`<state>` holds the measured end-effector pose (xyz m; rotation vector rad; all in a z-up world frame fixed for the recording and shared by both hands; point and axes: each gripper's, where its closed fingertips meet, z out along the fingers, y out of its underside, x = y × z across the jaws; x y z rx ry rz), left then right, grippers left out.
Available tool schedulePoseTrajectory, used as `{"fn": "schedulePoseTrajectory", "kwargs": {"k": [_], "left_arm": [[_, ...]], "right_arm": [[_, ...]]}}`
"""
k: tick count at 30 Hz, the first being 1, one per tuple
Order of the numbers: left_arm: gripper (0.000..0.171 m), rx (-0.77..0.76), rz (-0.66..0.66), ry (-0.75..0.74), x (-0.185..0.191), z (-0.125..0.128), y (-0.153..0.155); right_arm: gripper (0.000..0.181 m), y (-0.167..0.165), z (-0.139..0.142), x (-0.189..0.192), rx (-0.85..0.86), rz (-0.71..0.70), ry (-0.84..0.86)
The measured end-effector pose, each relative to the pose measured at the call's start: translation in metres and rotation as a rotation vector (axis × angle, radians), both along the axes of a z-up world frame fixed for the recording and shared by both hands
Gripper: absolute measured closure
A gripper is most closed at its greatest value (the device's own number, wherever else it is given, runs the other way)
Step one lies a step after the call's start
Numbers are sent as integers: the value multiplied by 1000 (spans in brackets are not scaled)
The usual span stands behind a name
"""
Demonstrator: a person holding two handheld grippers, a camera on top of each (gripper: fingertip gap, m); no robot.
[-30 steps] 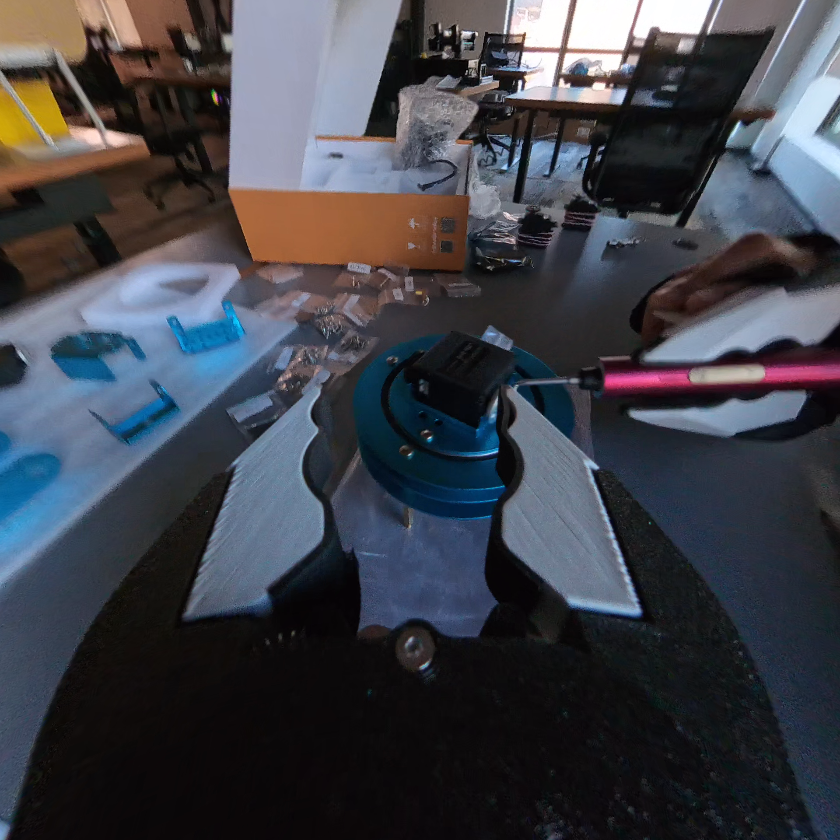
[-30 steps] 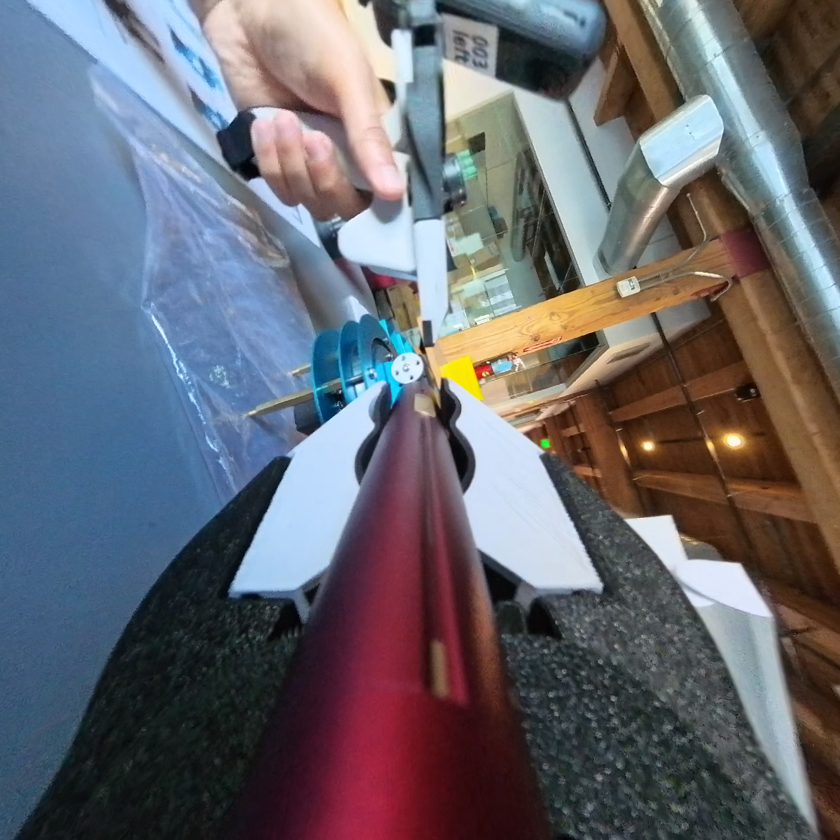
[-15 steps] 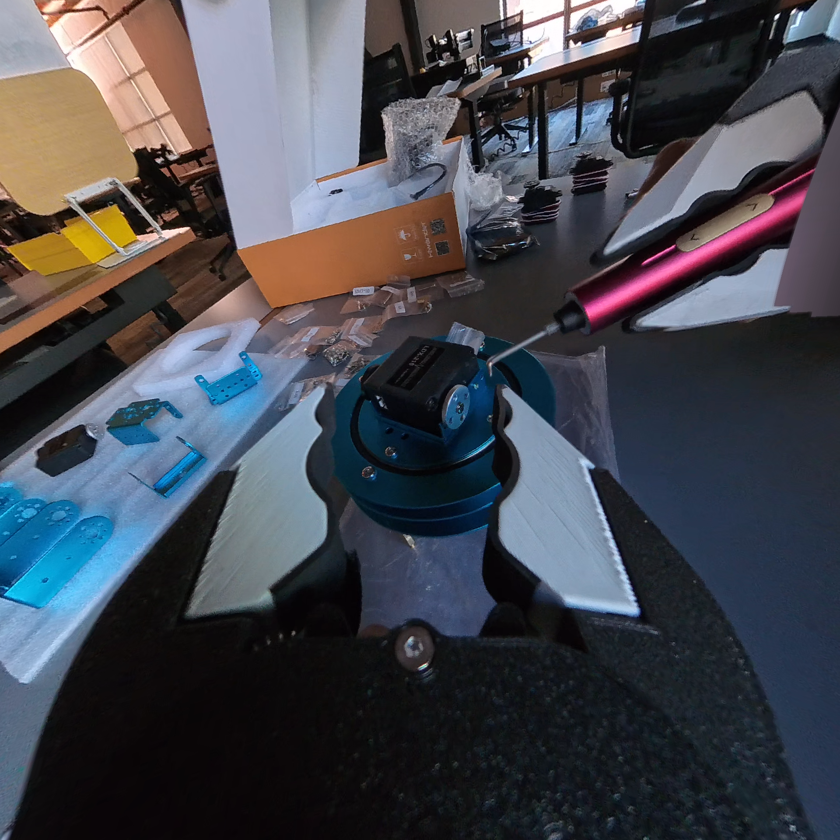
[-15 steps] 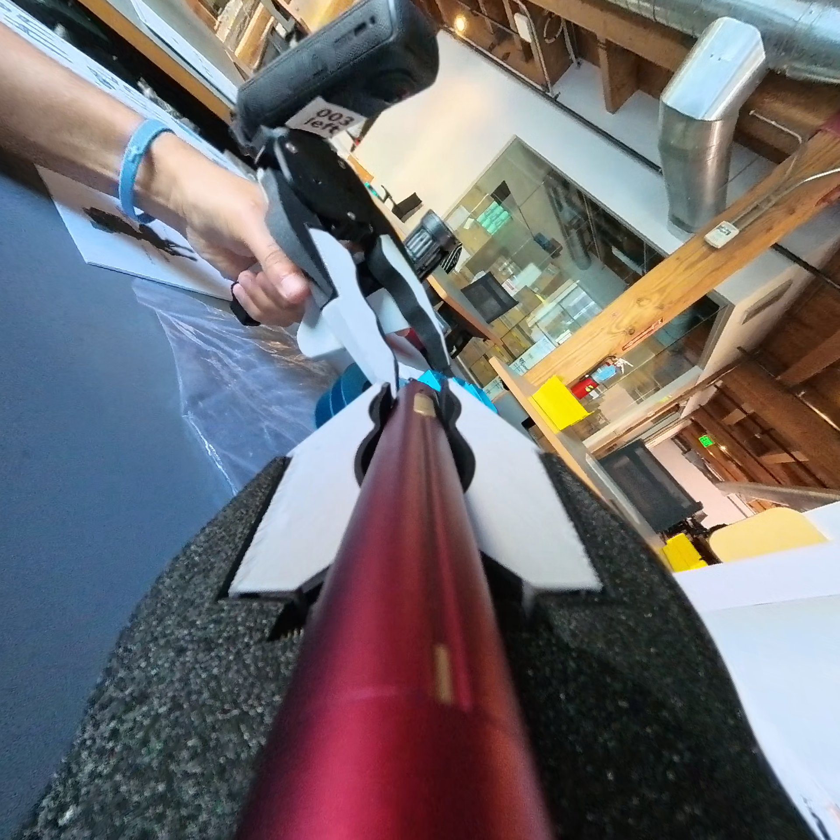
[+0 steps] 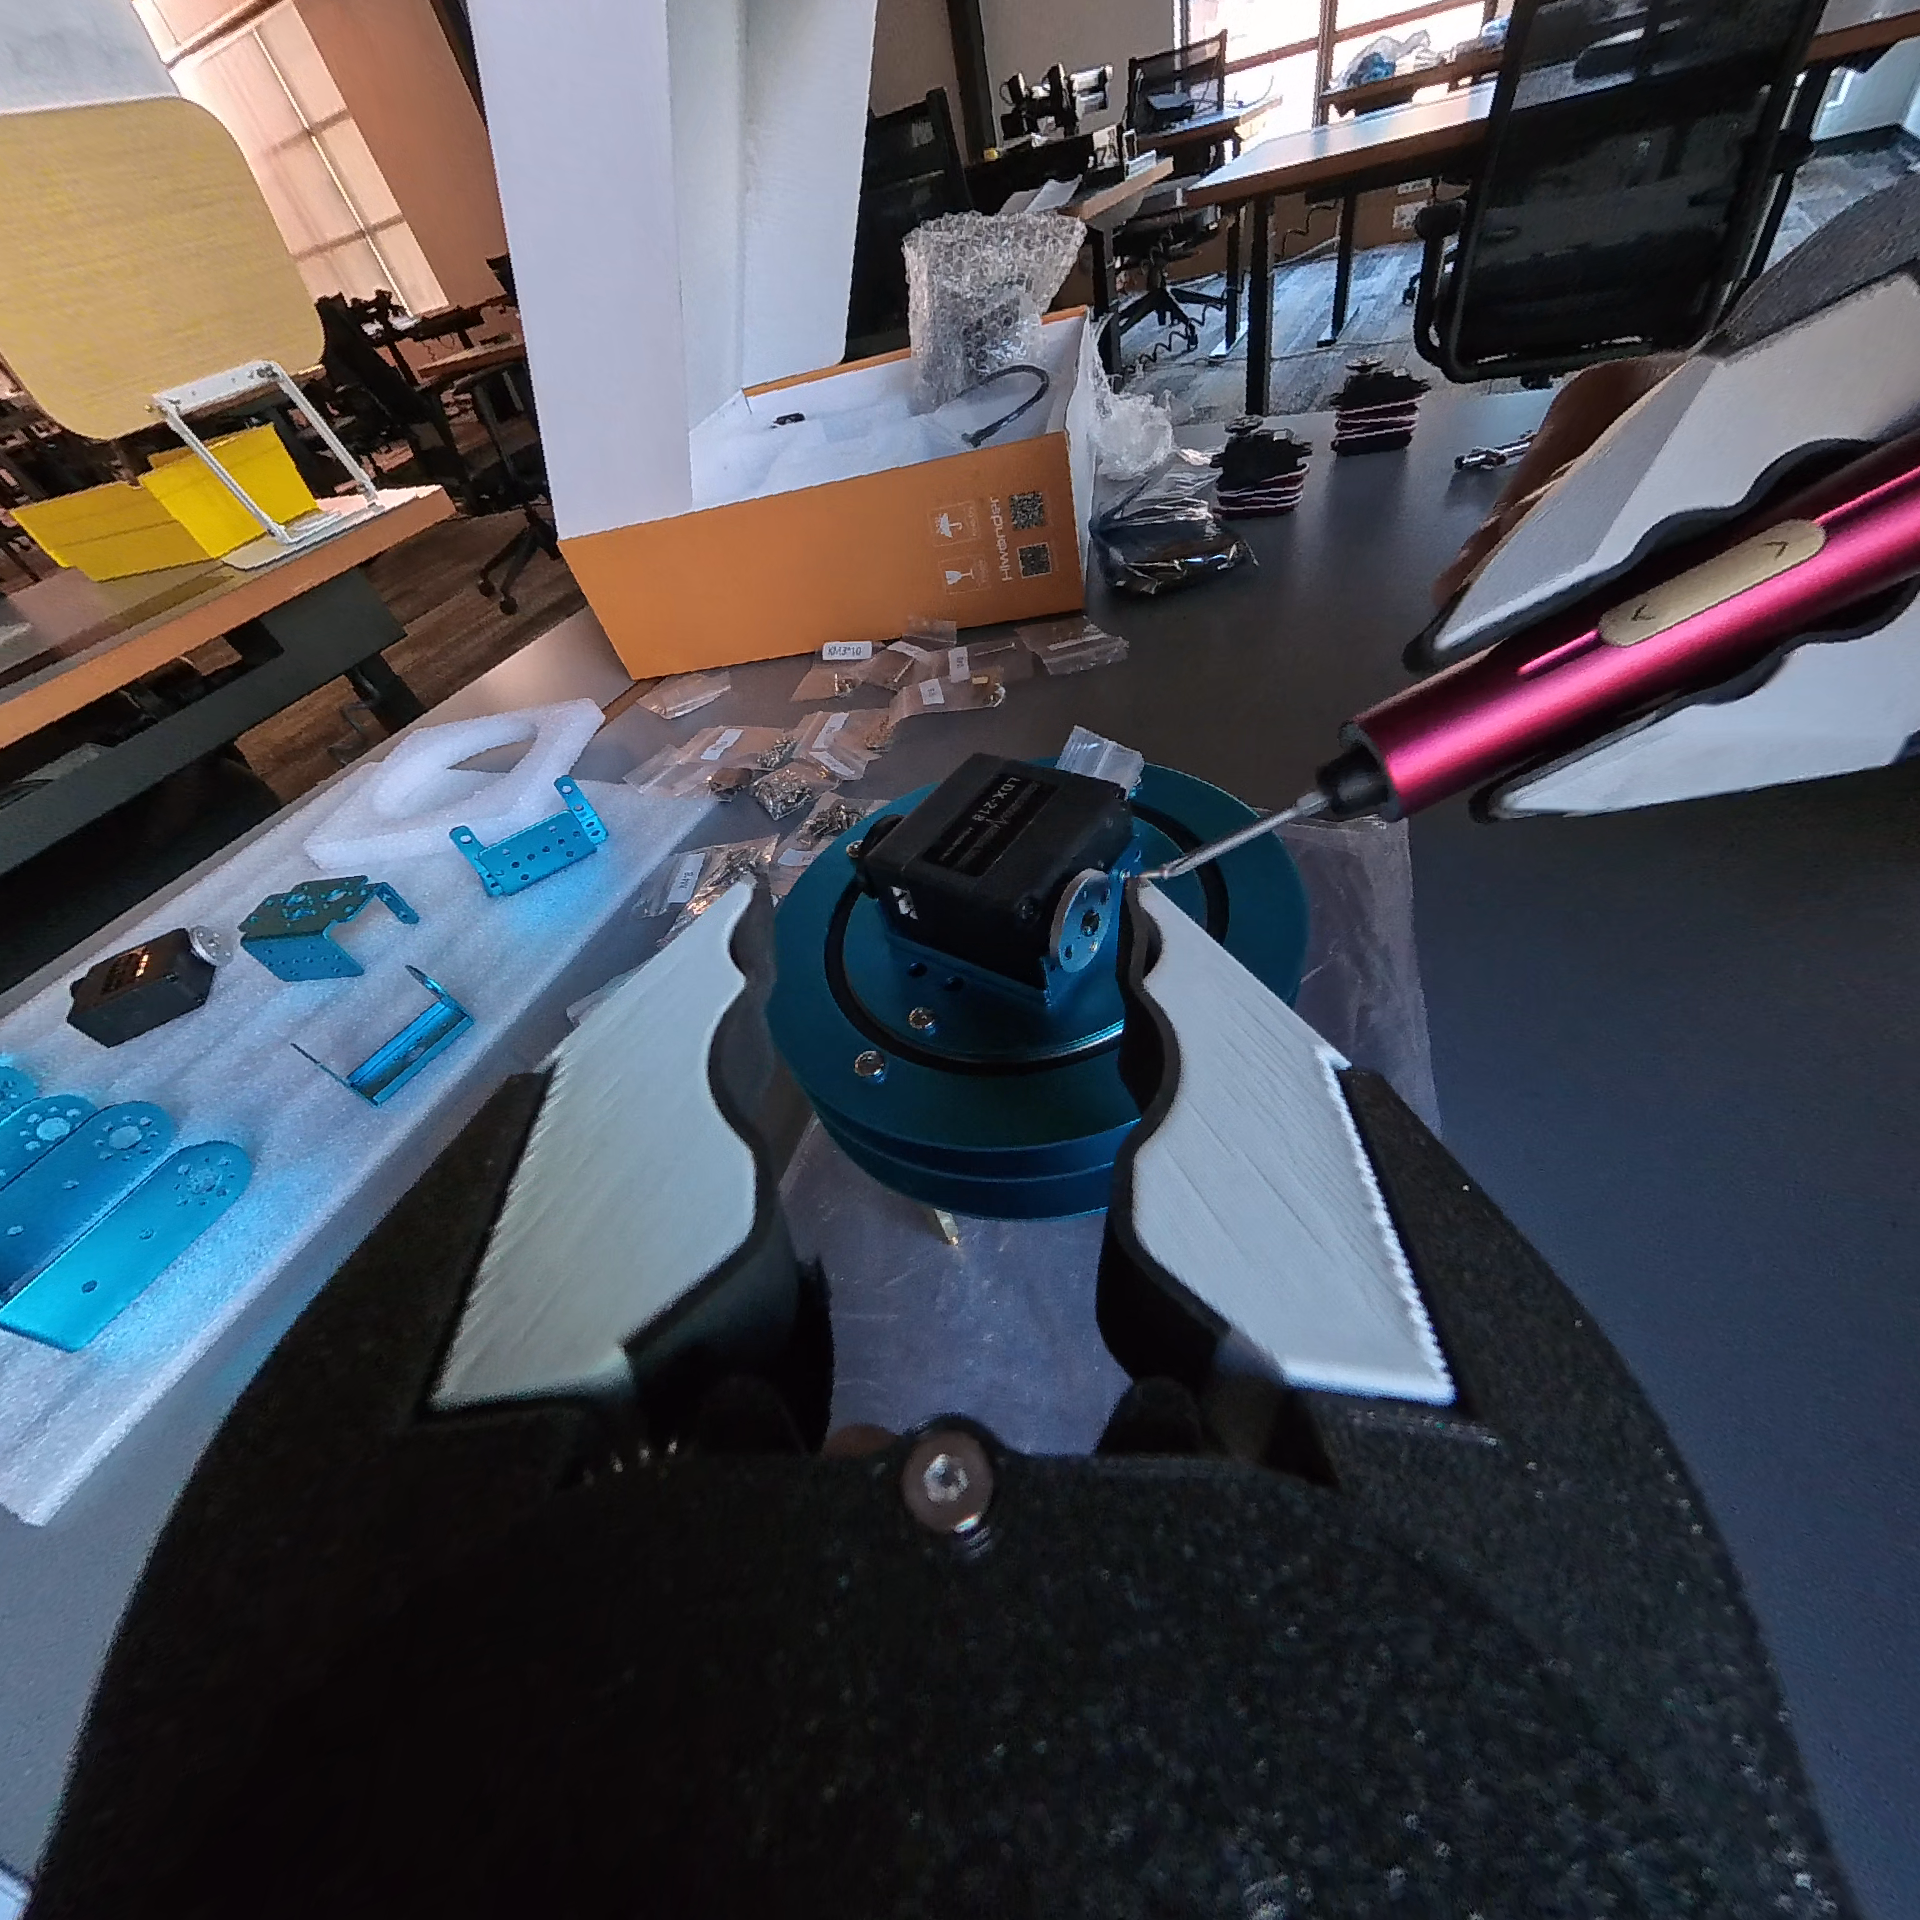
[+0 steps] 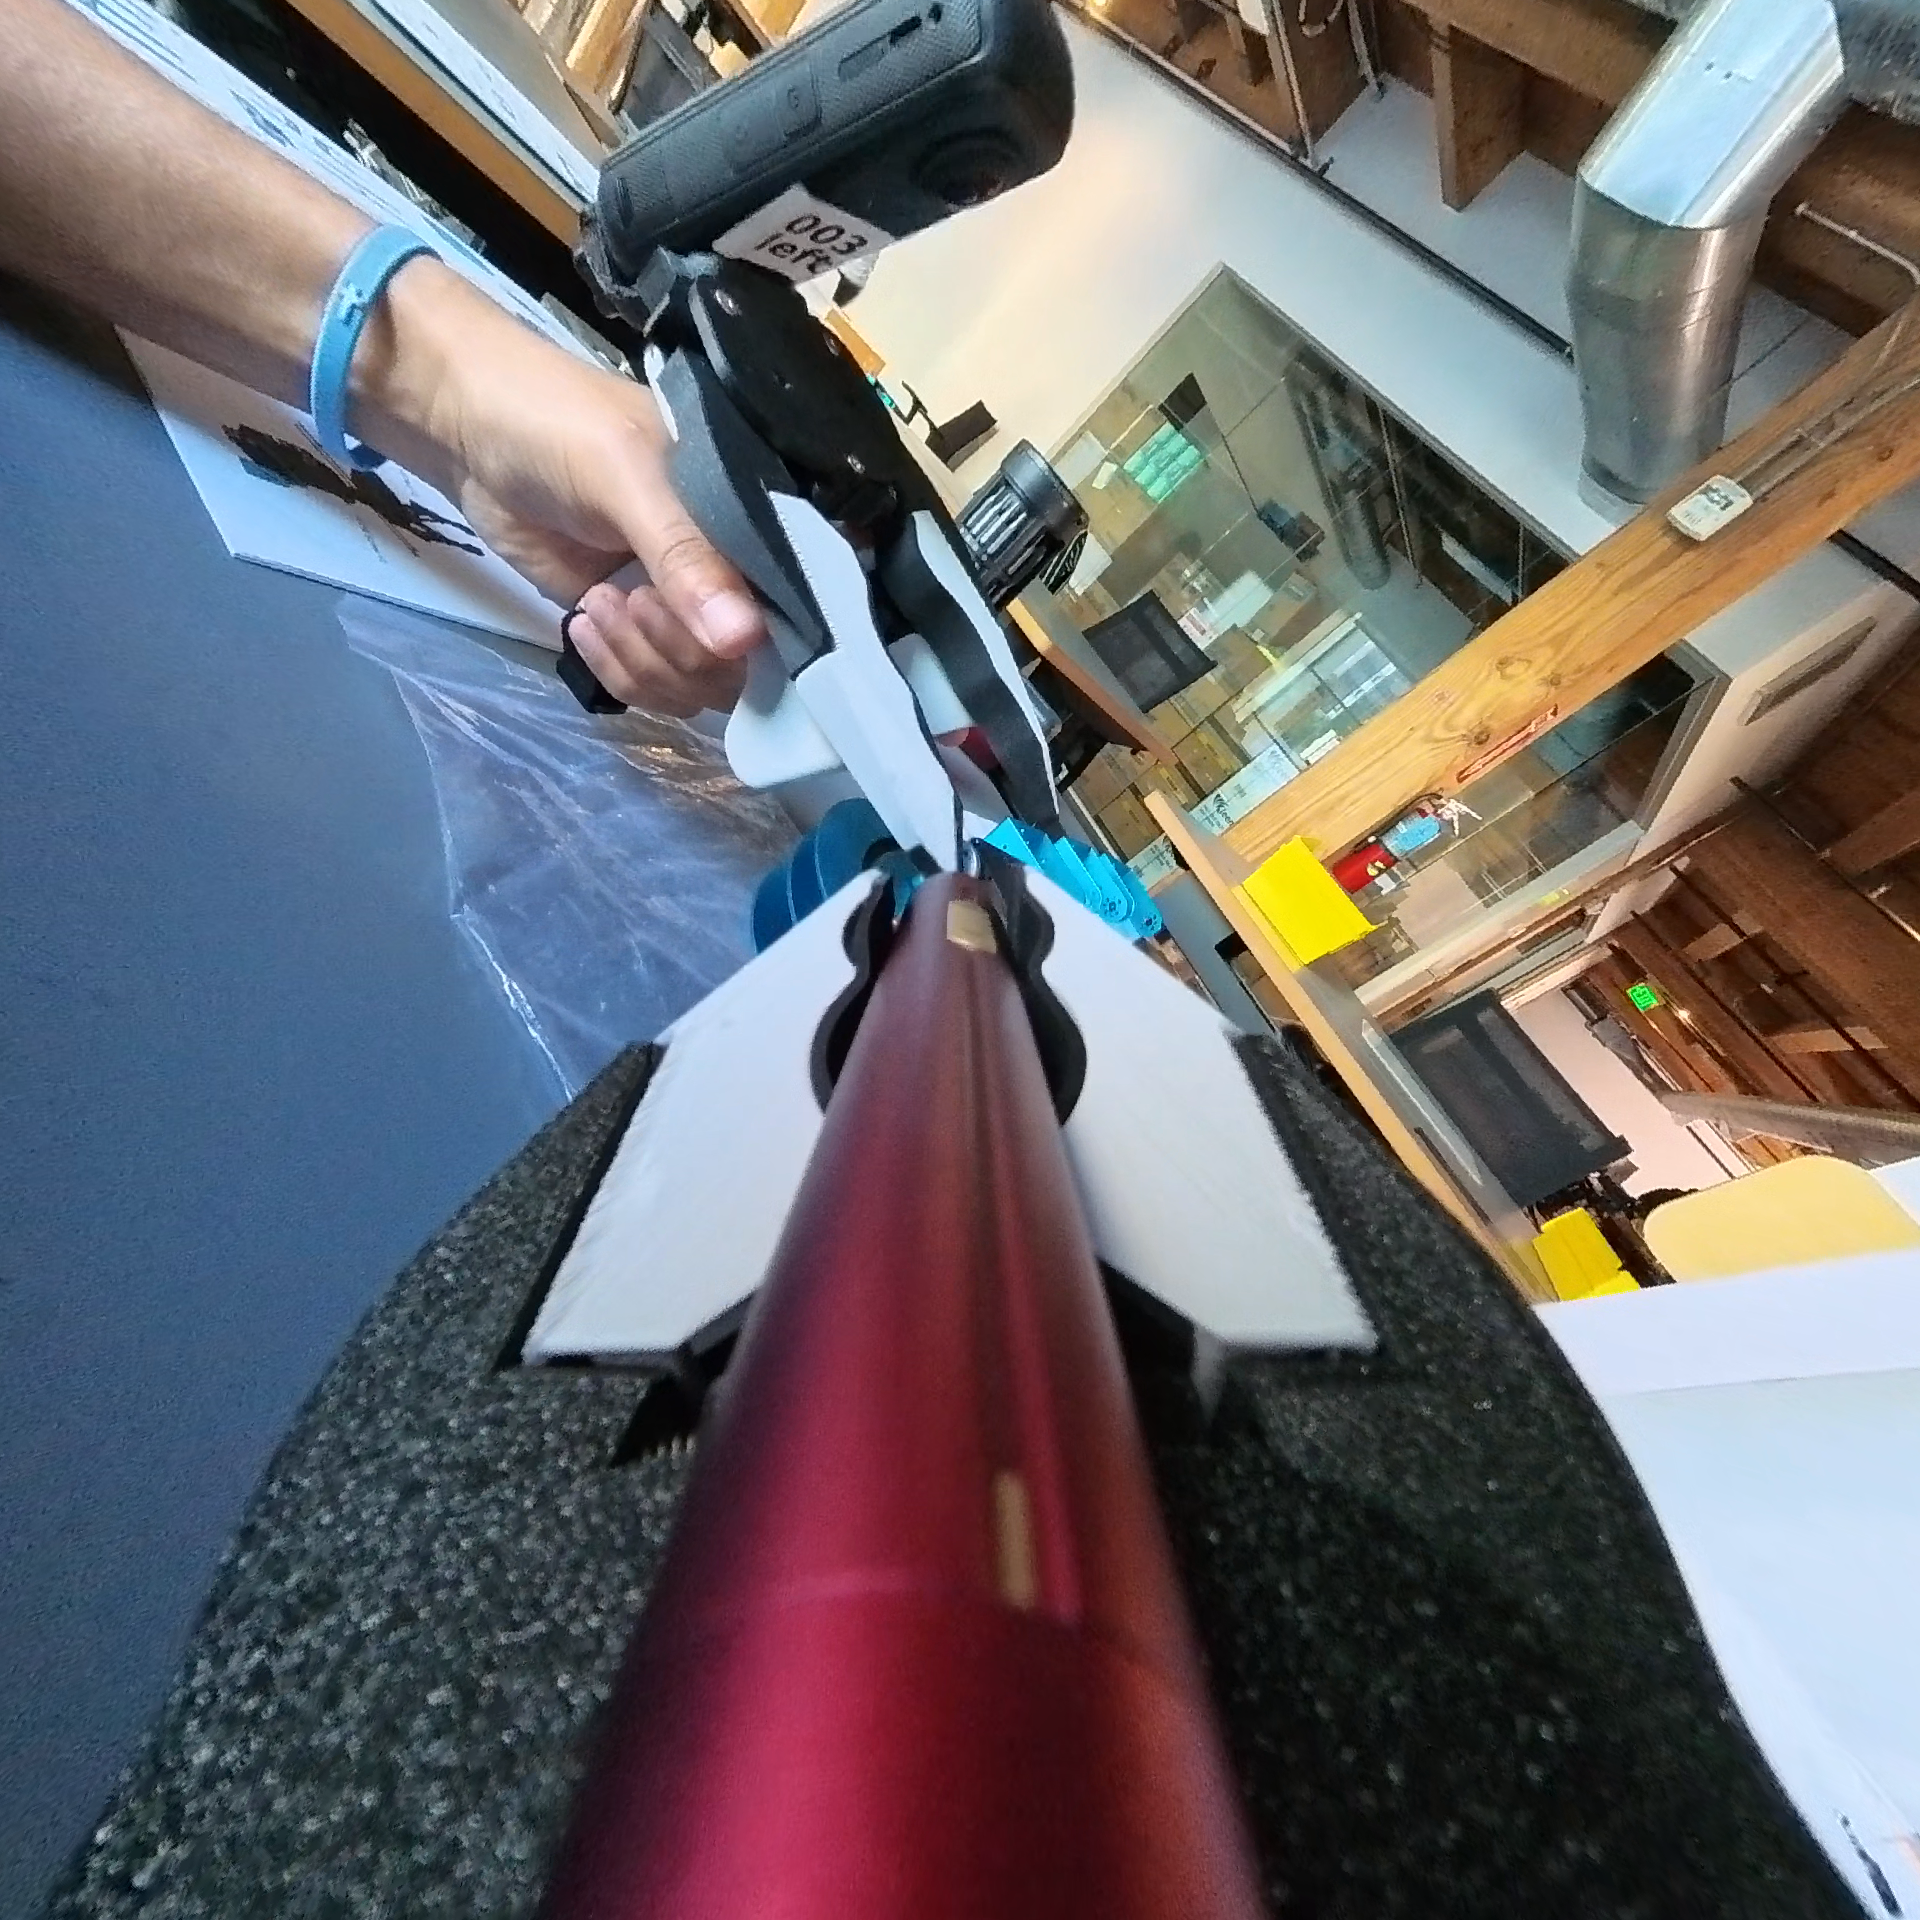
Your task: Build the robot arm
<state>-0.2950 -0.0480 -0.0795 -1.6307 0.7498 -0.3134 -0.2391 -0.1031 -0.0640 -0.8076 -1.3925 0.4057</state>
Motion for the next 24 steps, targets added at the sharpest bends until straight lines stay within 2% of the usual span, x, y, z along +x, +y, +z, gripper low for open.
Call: {"fn": "schedulePoseTrajectory", "kwargs": {"k": [8, 14, 18, 24], "left_arm": [[107, -1, 4, 23, -1, -1, -1], [107, -1, 12, 27, -4, 1, 0], [113, -13, -8, 15, -2, 0, -2], [118, -13, -44, -84, -3, 13, -7]], "right_arm": [[159, 0, -4, -1, 23, -12, -21], [159, 7, -9, 0, -49, -46, -42], [160, 9, -6, 0, -215, -27, -21], [160, 12, -3, 0, -597, -9, 66]]}}
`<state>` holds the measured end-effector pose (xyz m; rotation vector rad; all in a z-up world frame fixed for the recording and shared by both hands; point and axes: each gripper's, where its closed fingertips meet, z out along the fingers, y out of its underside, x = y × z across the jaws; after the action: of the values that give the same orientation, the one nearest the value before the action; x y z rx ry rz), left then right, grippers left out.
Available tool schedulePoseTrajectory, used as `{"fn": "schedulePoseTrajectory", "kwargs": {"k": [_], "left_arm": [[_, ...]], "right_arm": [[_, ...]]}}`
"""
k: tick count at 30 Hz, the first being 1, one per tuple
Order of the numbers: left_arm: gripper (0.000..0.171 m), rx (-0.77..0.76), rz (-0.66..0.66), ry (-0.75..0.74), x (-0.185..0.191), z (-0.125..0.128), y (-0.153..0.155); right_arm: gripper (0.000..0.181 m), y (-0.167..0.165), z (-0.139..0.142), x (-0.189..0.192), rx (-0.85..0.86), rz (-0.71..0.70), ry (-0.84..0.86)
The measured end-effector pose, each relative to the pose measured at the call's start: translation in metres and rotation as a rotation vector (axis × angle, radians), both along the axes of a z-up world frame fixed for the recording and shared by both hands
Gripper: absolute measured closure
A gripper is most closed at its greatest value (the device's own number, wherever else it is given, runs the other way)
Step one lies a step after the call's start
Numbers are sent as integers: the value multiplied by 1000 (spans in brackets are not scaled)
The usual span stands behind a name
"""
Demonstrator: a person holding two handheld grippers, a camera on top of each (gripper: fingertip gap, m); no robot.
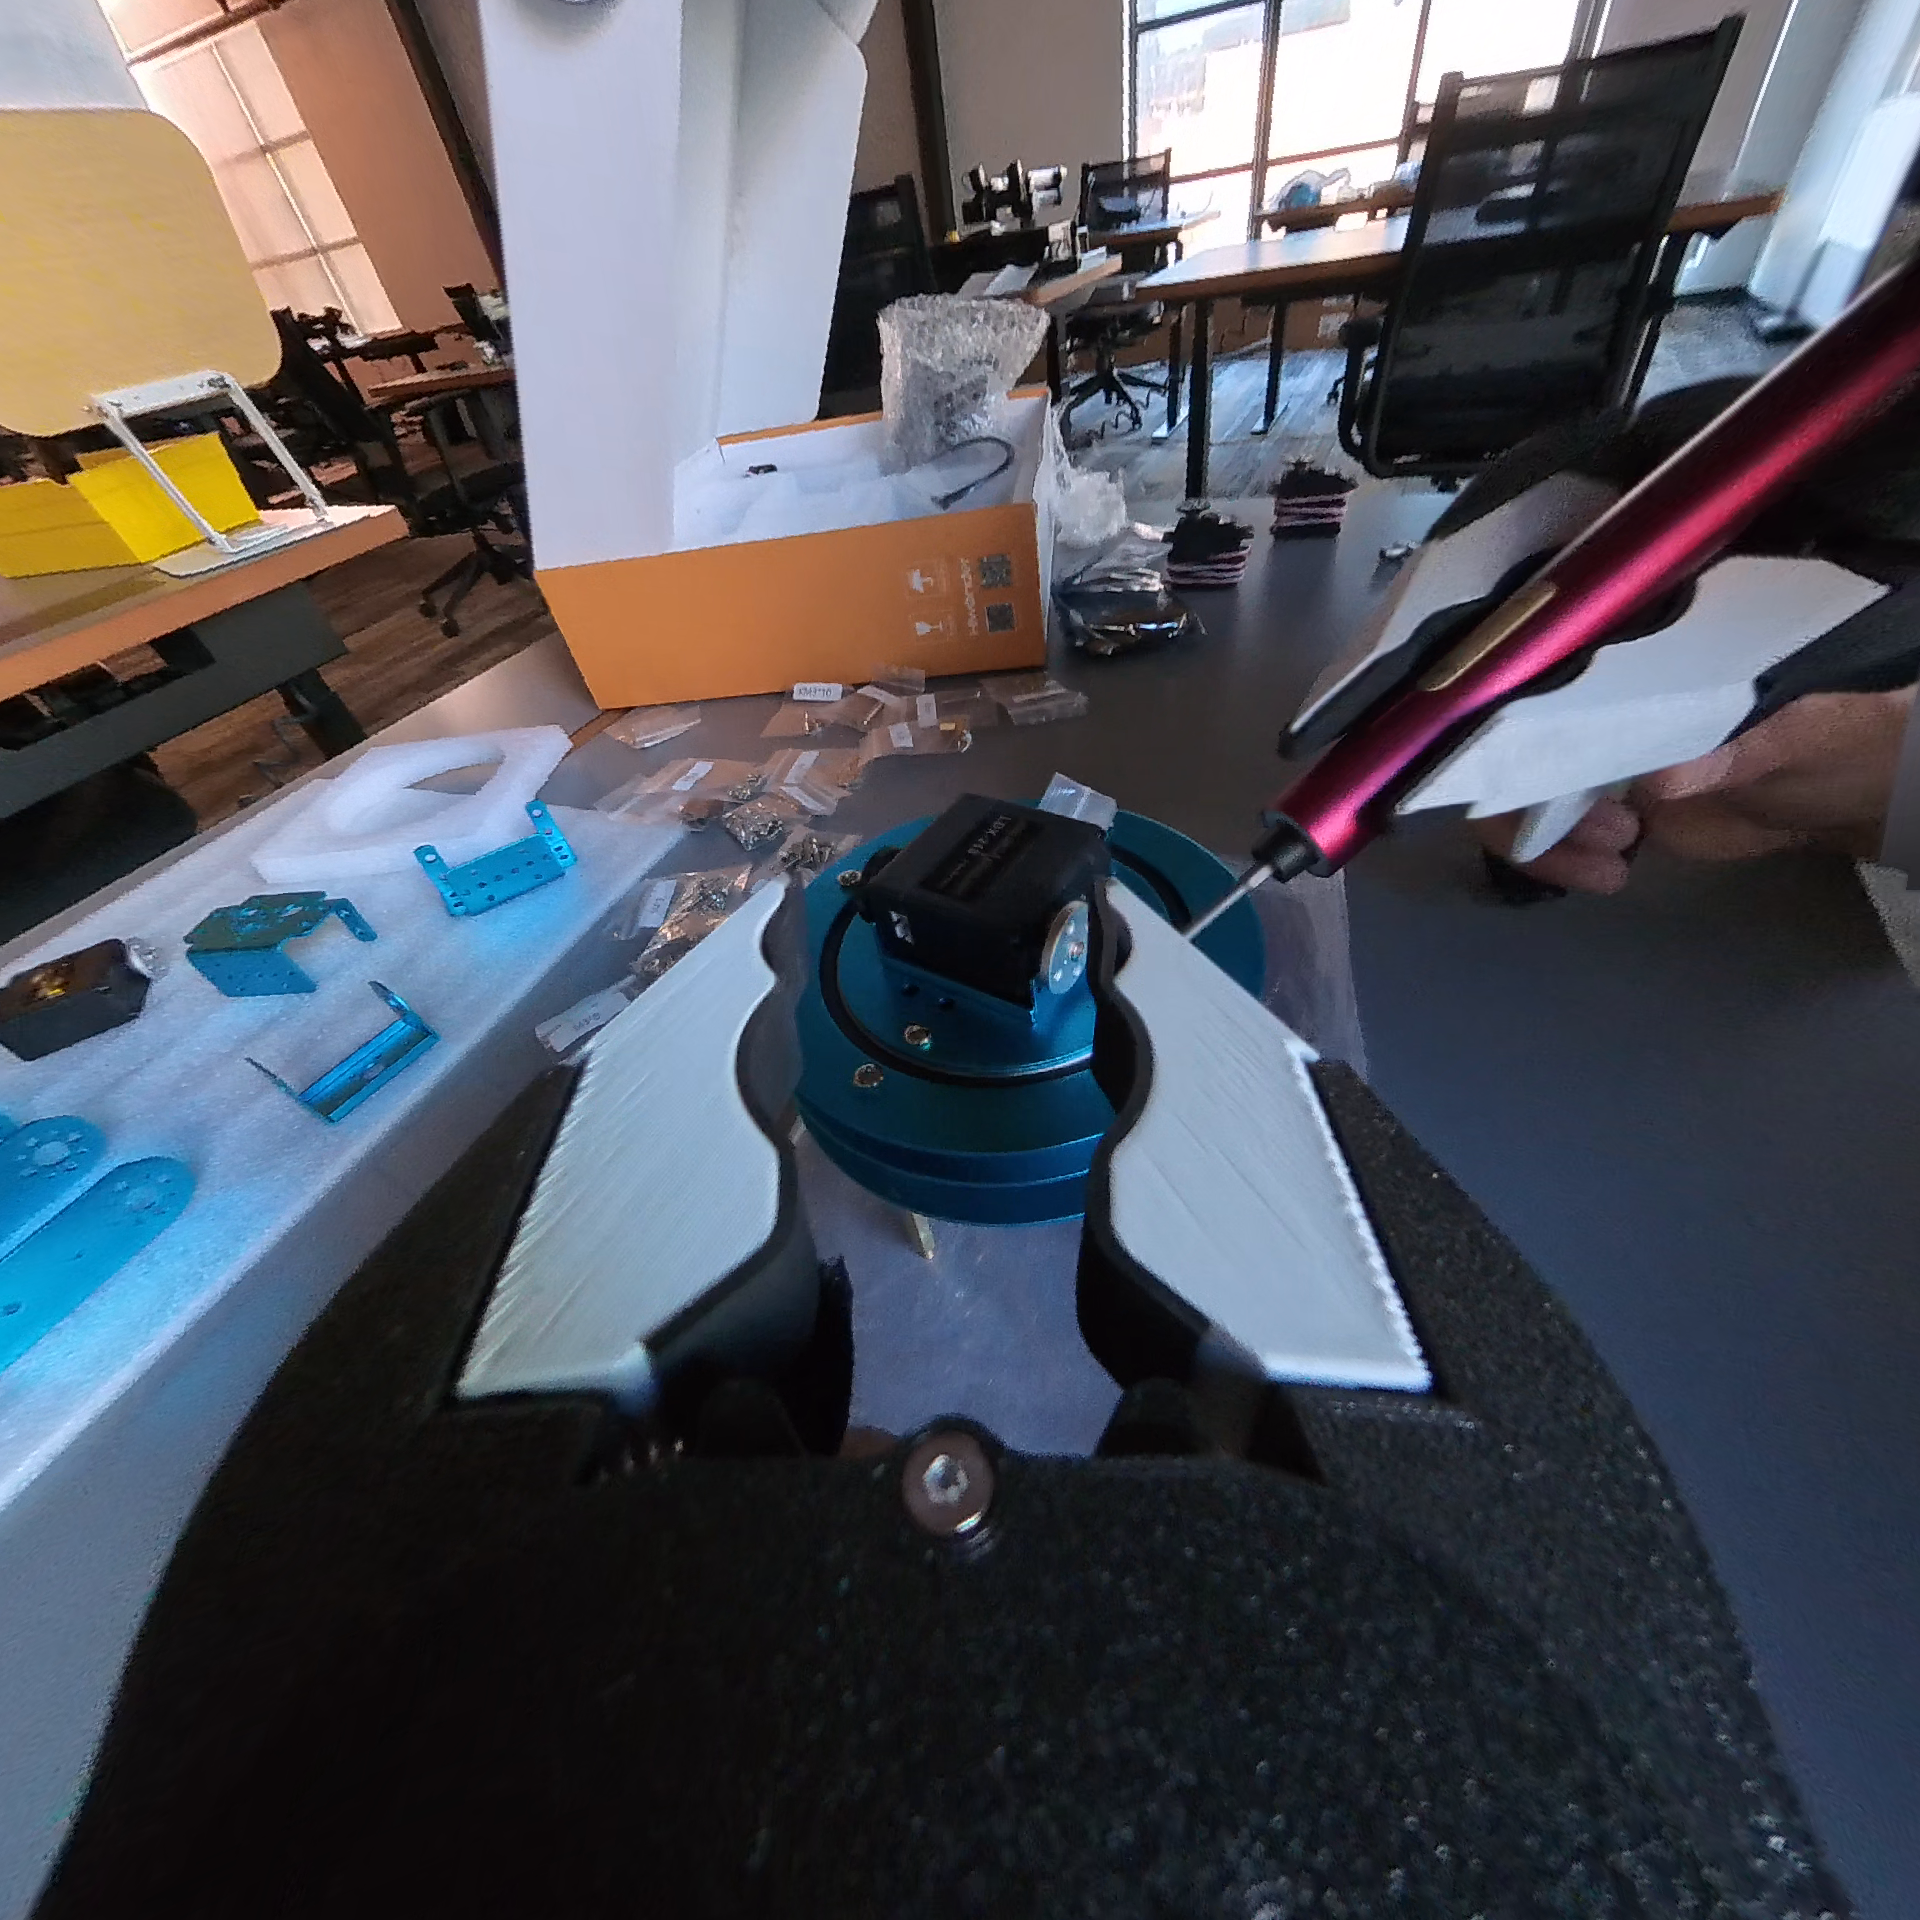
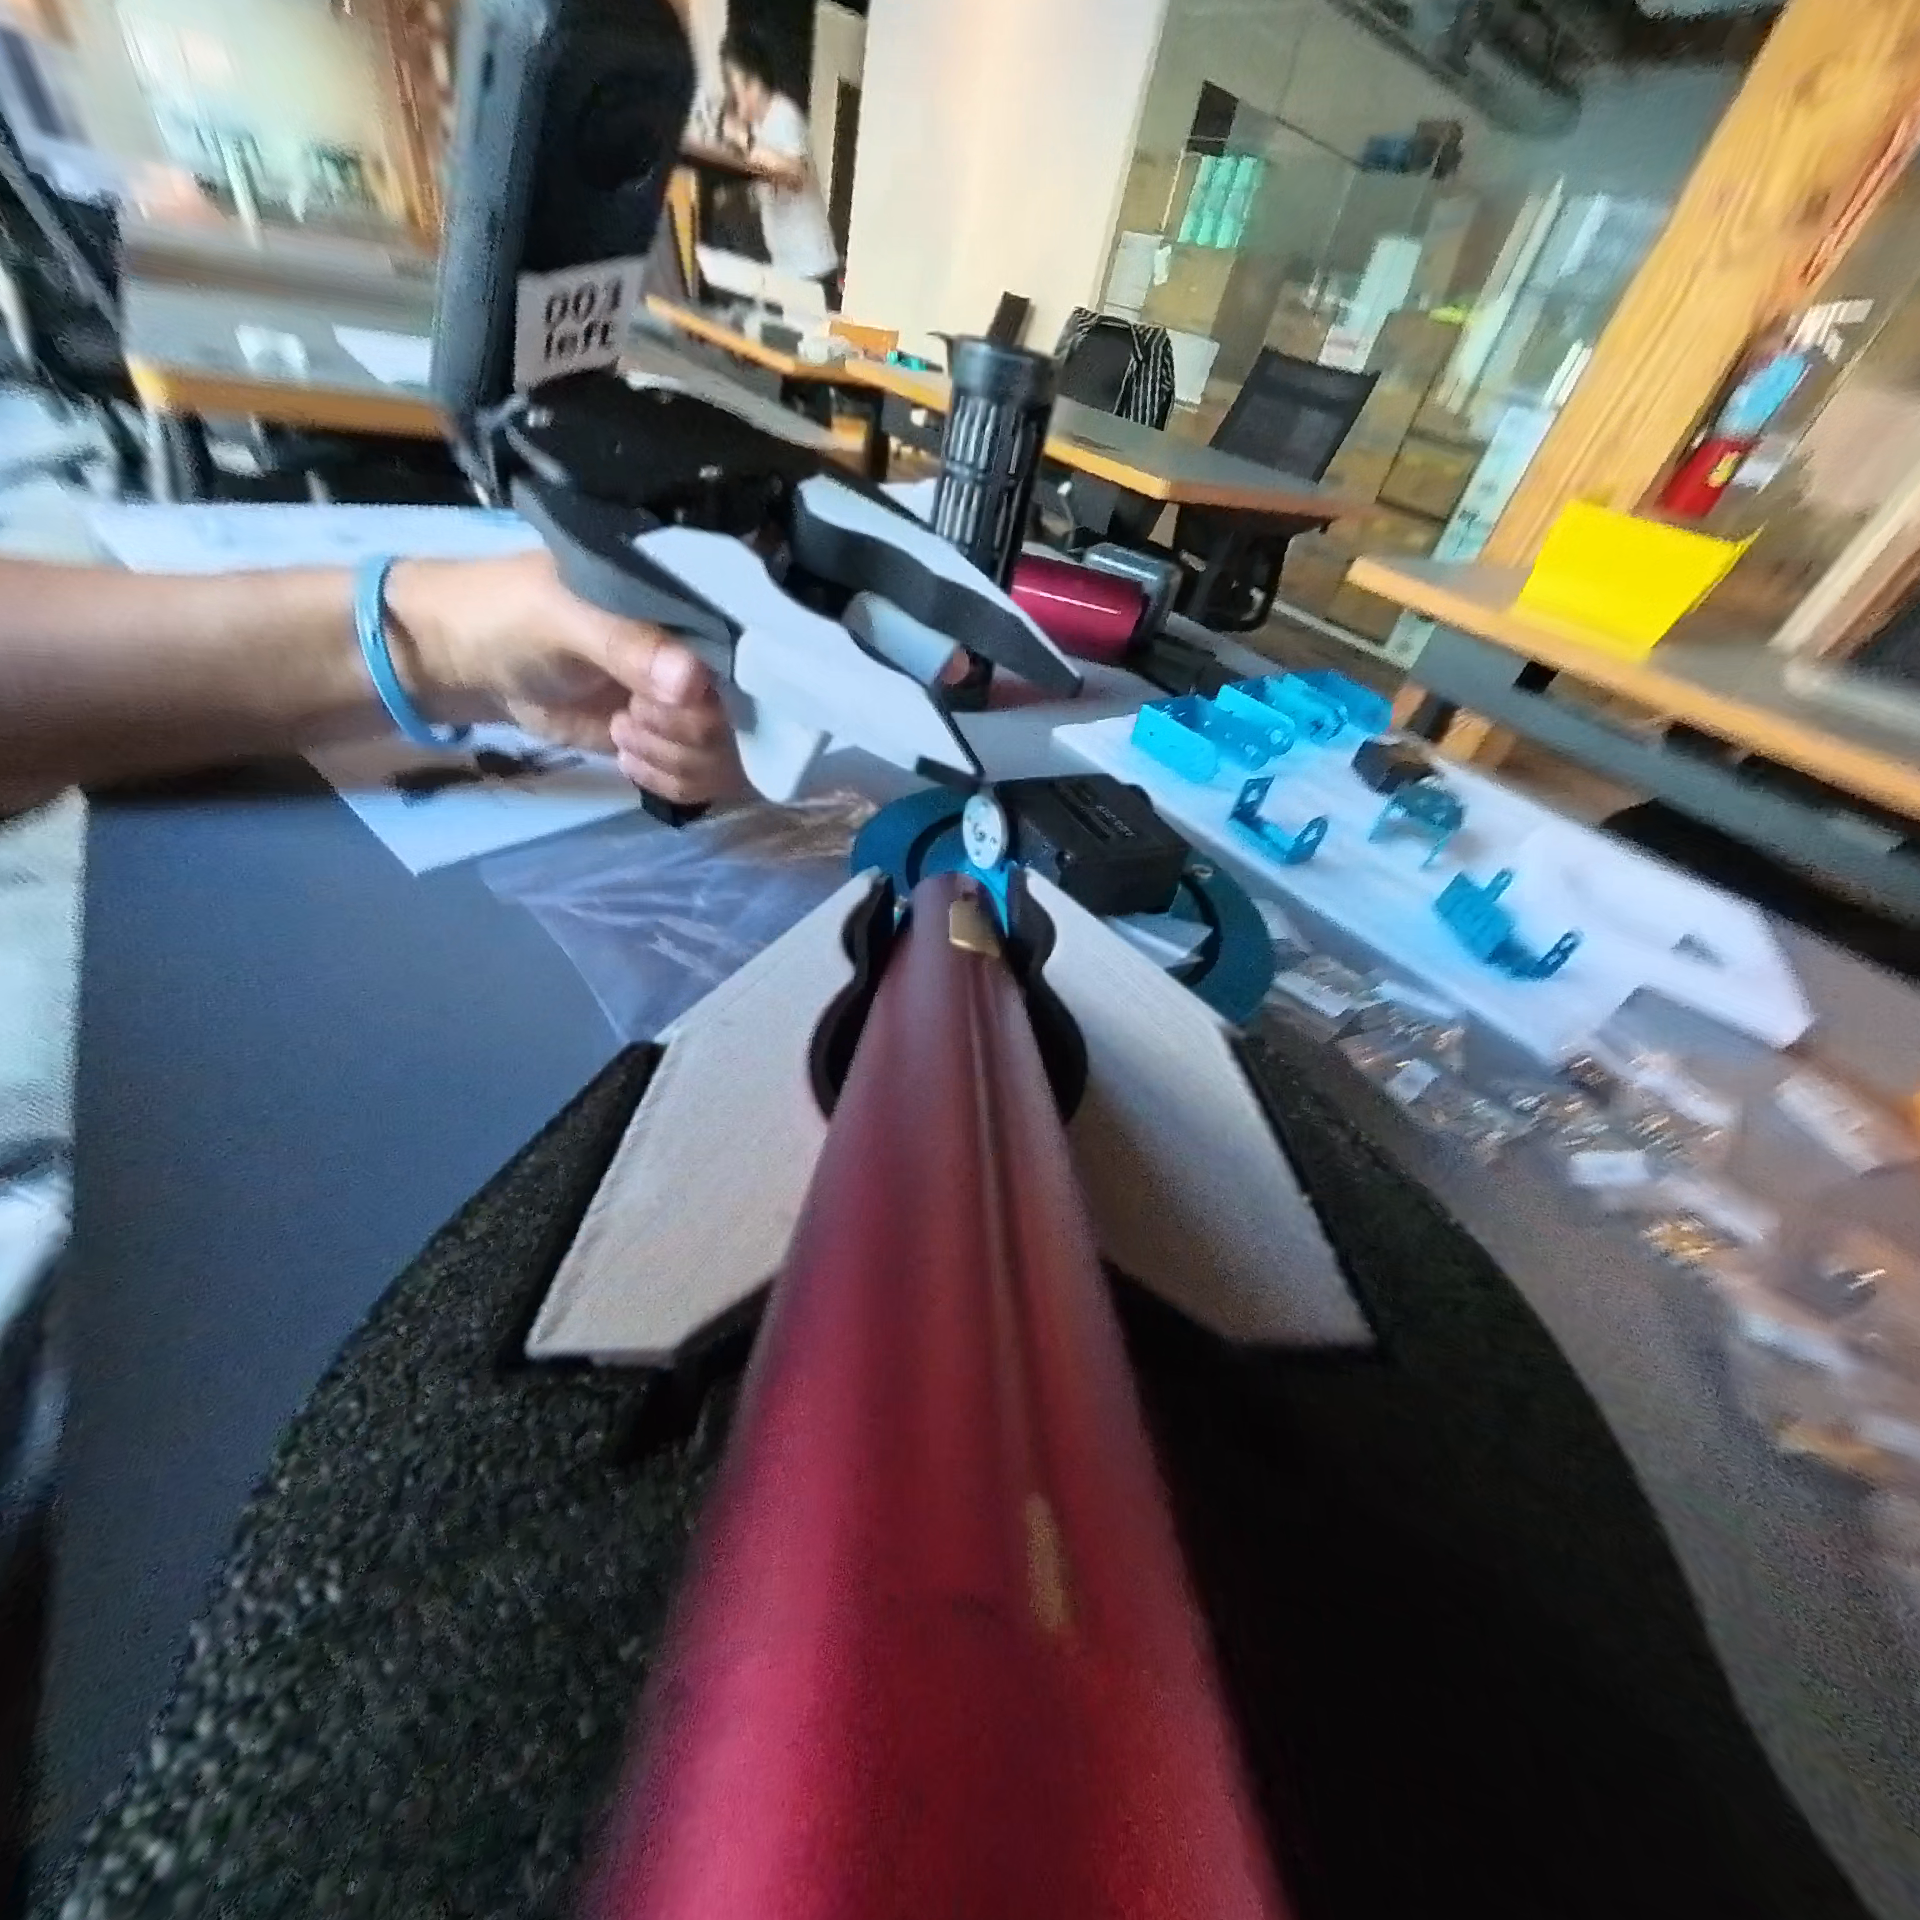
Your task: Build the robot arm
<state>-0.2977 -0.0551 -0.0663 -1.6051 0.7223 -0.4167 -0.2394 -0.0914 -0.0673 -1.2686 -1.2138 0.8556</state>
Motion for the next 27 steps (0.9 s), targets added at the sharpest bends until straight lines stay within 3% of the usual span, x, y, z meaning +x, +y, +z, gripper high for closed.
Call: {"fn": "schedulePoseTrajectory", "kwargs": {"k": [7, 9, 12, 19, 27], "left_arm": [[132, 6, -22, -39, 1, 5, -3], [132, 13, -20, -25, 2, 4, -4], [132, 3, -27, -22, 4, 2, -4], [127, -22, -27, 8, 6, -8, -3], [121, -30, -30, 55, 9, -17, -3]], "right_arm": [[160, 23, 7, 3, -514, 23, 129], [160, 26, 10, 5, -569, 43, 184], [160, 26, 7, 9, -490, 59, 189], [160, 12, 3, 6, 44, 51, 59], [159, 14, -6, -1, 42, 47, 29]]}}
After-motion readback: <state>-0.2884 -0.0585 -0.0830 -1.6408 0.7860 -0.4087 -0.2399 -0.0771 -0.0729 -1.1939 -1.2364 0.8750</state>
